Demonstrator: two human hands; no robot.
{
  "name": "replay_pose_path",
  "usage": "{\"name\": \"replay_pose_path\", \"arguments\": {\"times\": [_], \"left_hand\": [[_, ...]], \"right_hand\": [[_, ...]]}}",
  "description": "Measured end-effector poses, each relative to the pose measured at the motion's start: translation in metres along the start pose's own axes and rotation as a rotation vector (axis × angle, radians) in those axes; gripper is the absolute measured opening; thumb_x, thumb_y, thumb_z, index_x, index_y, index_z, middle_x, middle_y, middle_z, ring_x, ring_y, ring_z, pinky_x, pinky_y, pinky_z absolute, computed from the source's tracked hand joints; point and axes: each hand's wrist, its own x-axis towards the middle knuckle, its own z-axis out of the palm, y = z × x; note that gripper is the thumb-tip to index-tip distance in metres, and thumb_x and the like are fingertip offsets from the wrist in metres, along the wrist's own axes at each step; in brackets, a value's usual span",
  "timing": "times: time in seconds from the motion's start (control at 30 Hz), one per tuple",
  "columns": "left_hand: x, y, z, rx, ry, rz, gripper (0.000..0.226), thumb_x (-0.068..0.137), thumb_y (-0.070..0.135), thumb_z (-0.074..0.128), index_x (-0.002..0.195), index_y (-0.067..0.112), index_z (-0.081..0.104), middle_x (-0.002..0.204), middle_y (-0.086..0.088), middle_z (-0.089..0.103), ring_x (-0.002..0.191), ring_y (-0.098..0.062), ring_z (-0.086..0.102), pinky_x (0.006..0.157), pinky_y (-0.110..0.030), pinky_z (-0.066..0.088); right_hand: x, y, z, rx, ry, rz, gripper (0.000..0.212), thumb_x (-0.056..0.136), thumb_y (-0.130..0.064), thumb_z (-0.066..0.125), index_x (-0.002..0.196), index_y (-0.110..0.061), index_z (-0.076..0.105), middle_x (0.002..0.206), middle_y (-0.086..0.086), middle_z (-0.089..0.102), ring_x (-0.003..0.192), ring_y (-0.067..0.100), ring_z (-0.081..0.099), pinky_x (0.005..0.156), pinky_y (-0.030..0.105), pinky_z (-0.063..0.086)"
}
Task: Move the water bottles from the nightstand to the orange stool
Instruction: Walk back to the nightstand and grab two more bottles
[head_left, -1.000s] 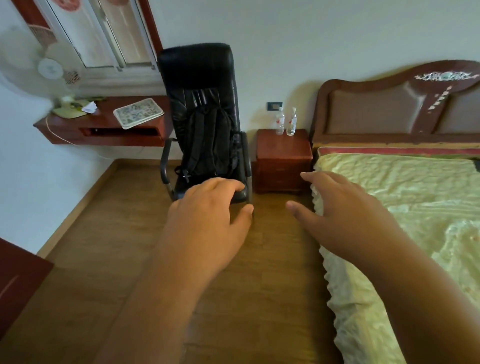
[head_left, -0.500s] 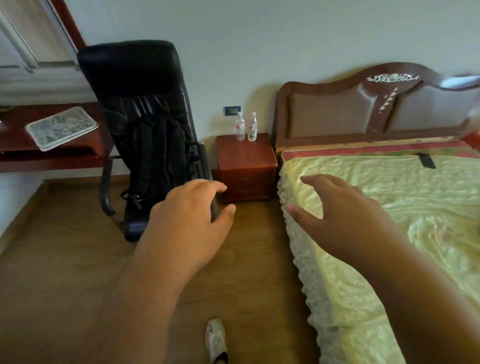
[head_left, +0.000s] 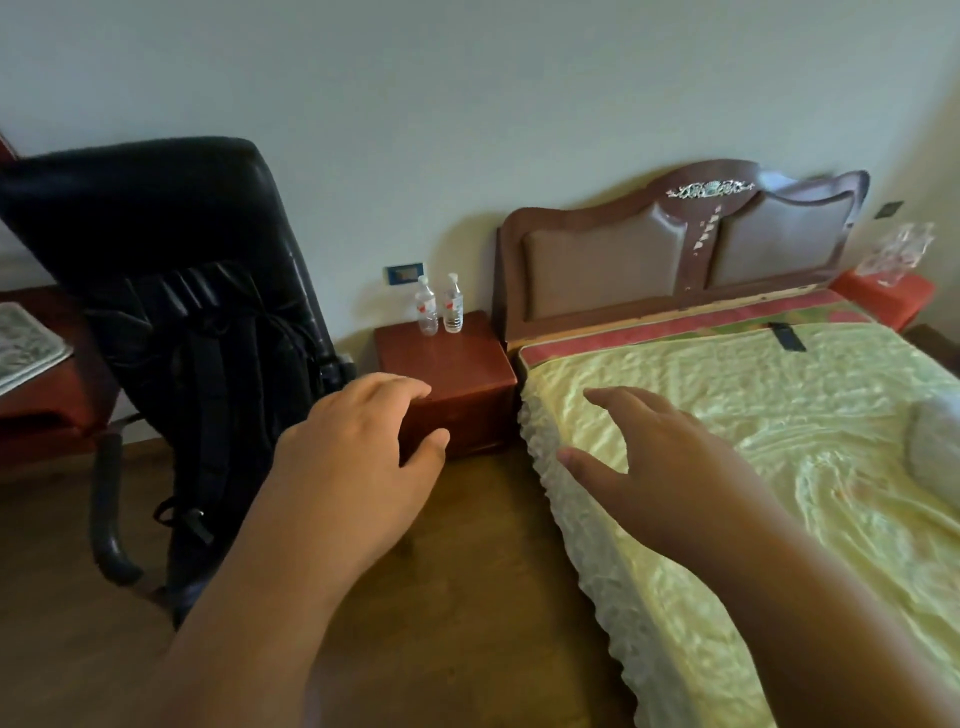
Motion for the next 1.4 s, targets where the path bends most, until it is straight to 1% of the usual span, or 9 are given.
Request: {"name": "replay_pose_path", "arguments": {"times": [0.13, 0.33, 0.53, 0.63, 0.73, 0.97, 1.13, 1.3, 1.4], "left_hand": [[0.041, -0.009, -0.004, 0.018, 0.035, -0.038, 0.051, 0.094, 0.056, 0.045, 0.142, 0.040, 0.039, 0.149, 0.018, 0.037, 0.136, -0.010, 0.036, 0.107, -0.039, 0.035], [0.093, -0.005, 0.007, 0.050, 0.064, -0.102, 0.049, 0.095, 0.056, 0.044, 0.141, 0.042, 0.040, 0.147, 0.023, 0.035, 0.135, -0.006, 0.034, 0.107, -0.036, 0.034], [0.158, 0.027, 0.015, 0.082, 0.137, -0.155, 0.048, 0.094, 0.057, 0.043, 0.140, 0.043, 0.039, 0.146, 0.024, 0.035, 0.135, -0.004, 0.034, 0.105, -0.031, 0.034], [0.185, 0.042, 0.027, 0.070, 0.163, -0.175, 0.047, 0.094, 0.057, 0.043, 0.139, 0.042, 0.041, 0.144, 0.025, 0.037, 0.133, -0.003, 0.036, 0.105, -0.031, 0.035], [0.205, 0.050, 0.040, 0.066, 0.128, -0.174, 0.046, 0.094, 0.056, 0.045, 0.137, 0.041, 0.044, 0.143, 0.024, 0.040, 0.131, -0.003, 0.038, 0.102, -0.031, 0.037], [0.287, 0.054, 0.061, 0.053, 0.115, -0.119, 0.043, 0.095, 0.056, 0.045, 0.135, 0.042, 0.045, 0.140, 0.025, 0.042, 0.129, -0.001, 0.040, 0.103, -0.031, 0.040], [0.356, 0.039, 0.088, 0.000, 0.042, -0.054, 0.045, 0.093, 0.057, 0.047, 0.136, 0.041, 0.044, 0.139, 0.024, 0.043, 0.127, -0.002, 0.042, 0.104, -0.034, 0.041], [0.437, 0.015, 0.090, -0.029, -0.001, 0.045, 0.047, 0.093, 0.058, 0.045, 0.137, 0.042, 0.043, 0.141, 0.021, 0.044, 0.129, -0.004, 0.041, 0.104, -0.036, 0.041], [0.487, -0.006, 0.078, -0.038, 0.029, 0.082, 0.048, 0.093, 0.057, 0.045, 0.137, 0.040, 0.043, 0.141, 0.019, 0.045, 0.128, -0.006, 0.042, 0.103, -0.036, 0.041]], "right_hand": [[0.054, 0.002, -0.004, 0.031, 0.040, -0.009, 0.072, 0.089, -0.070, 0.047, 0.151, -0.038, 0.031, 0.156, -0.014, 0.035, 0.139, 0.019, 0.042, 0.108, 0.043, 0.042], [0.138, 0.010, -0.004, 0.060, -0.020, -0.121, 0.073, 0.088, -0.070, 0.047, 0.151, -0.036, 0.032, 0.155, -0.012, 0.037, 0.139, 0.018, 0.041, 0.110, 0.043, 0.041], [0.227, 0.036, -0.032, 0.064, 0.014, -0.181, 0.071, 0.088, -0.070, 0.047, 0.149, -0.036, 0.035, 0.155, -0.012, 0.038, 0.138, 0.020, 0.042, 0.107, 0.045, 0.042], [0.260, 0.037, -0.031, 0.075, -0.013, -0.261, 0.070, 0.087, -0.071, 0.048, 0.147, -0.038, 0.037, 0.153, -0.015, 0.039, 0.137, 0.017, 0.044, 0.107, 0.046, 0.043], [0.283, 0.046, -0.031, 0.069, -0.074, -0.291, 0.069, 0.087, -0.070, 0.048, 0.148, -0.039, 0.036, 0.153, -0.016, 0.038, 0.137, 0.016, 0.044, 0.107, 0.047, 0.043], [0.344, 0.072, -0.039, 0.052, -0.035, -0.201, 0.066, 0.090, -0.069, 0.047, 0.147, -0.038, 0.036, 0.153, -0.015, 0.038, 0.138, 0.019, 0.042, 0.104, 0.041, 0.042], [0.387, 0.075, -0.027, 0.009, -0.081, -0.115, 0.072, 0.089, -0.070, 0.045, 0.151, -0.037, 0.032, 0.156, -0.014, 0.035, 0.141, 0.018, 0.038, 0.110, 0.040, 0.039], [0.446, 0.058, -0.033, -0.035, -0.031, -0.018, 0.068, 0.088, -0.068, 0.048, 0.147, -0.037, 0.036, 0.153, -0.015, 0.039, 0.137, 0.019, 0.043, 0.104, 0.040, 0.042], [0.487, 0.032, -0.034, -0.021, 0.000, -0.003, 0.067, 0.088, -0.066, 0.049, 0.147, -0.038, 0.036, 0.153, -0.016, 0.039, 0.138, 0.018, 0.043, 0.105, 0.041, 0.042]]}}
